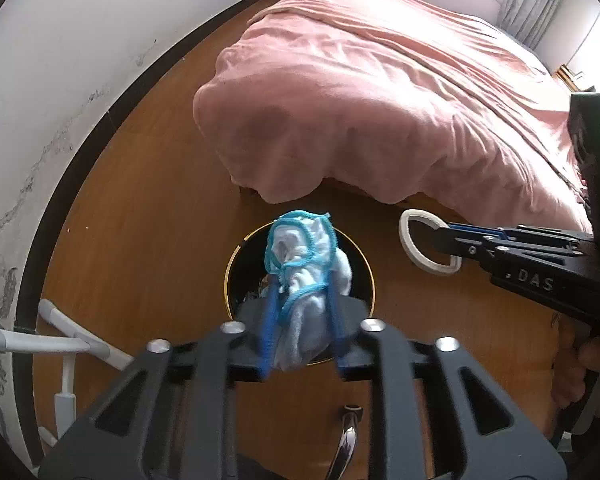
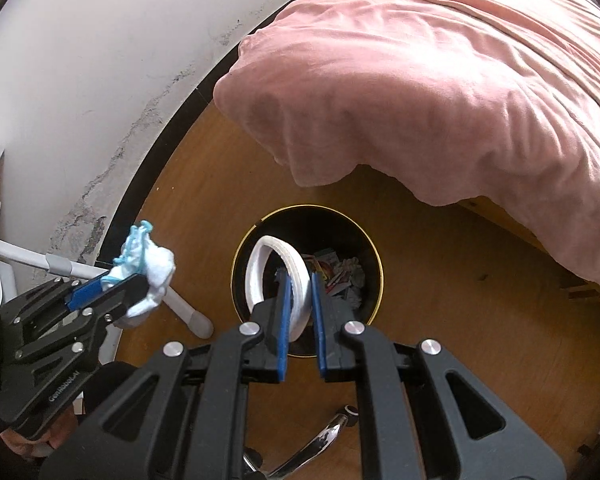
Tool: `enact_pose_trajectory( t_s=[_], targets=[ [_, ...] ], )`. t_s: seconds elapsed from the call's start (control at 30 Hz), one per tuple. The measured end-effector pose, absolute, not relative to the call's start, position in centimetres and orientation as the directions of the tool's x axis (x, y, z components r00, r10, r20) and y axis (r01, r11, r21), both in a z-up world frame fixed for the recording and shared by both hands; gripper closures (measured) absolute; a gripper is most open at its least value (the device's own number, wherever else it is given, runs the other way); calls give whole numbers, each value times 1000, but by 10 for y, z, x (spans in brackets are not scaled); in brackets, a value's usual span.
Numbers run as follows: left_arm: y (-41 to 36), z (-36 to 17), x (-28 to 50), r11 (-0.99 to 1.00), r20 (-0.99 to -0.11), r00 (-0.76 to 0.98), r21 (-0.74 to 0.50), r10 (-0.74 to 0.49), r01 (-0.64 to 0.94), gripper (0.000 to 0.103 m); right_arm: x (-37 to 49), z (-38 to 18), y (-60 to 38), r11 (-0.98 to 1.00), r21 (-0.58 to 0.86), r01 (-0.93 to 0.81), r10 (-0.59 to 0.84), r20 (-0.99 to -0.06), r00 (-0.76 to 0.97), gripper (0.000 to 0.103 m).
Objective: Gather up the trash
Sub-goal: 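Carry the cloth and tape roll over the bin and open both tools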
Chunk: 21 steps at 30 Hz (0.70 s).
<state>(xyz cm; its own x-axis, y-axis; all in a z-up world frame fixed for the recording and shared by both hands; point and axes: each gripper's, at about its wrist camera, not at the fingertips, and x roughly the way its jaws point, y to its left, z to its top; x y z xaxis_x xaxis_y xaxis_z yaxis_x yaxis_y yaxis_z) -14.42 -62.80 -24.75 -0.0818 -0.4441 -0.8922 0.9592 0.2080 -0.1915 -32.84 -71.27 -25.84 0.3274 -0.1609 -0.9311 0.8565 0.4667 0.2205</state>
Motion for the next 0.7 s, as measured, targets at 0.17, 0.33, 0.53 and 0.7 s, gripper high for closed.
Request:
enact_pose_trajectory(
  t_s=[0.17, 0.33, 0.53, 0.7],
  targets=[
    [-629, -247, -144, 211, -887, -75, -190, -455, 959, 49, -328, -262, -715, 468, 225, 854, -149, -933, 328, 92],
    [-626, -242, -145, 204, -885, -72, -184, -460, 961, 40, -324, -266, -715, 469, 228, 853, -136, -936, 326, 91],
    [-621, -225, -145, 199, -872, -54, -170, -487, 965, 32, -326, -252, -714, 469, 222, 855, -191, -919, 344, 36],
    [-612, -197, -146, 197, -853, -38, -164, -521, 967, 26, -333, -235, -713, 454, 216, 864, -236, -906, 350, 36]
  ],
)
